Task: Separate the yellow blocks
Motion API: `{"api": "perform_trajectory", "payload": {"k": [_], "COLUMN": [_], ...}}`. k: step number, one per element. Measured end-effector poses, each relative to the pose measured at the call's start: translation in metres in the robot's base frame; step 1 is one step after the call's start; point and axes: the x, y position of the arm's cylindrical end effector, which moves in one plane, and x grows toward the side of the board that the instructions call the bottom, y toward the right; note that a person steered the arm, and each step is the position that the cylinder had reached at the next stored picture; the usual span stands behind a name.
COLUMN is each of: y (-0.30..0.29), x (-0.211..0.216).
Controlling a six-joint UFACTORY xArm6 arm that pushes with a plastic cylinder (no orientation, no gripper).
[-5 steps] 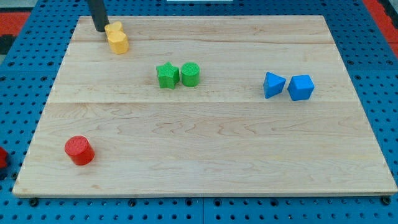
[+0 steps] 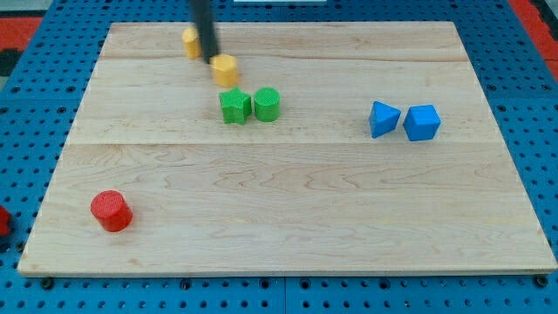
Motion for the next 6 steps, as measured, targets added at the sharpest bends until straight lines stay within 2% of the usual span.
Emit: {"api": "perform_trajectory", "payload": {"k": [1, 2, 3, 4, 5, 6], "y": [-0.059, -0.058, 0.057, 0.093, 0.098, 0.118], "x": [0.037, 0.052, 0.043, 0.024, 0.014, 0.040]}}
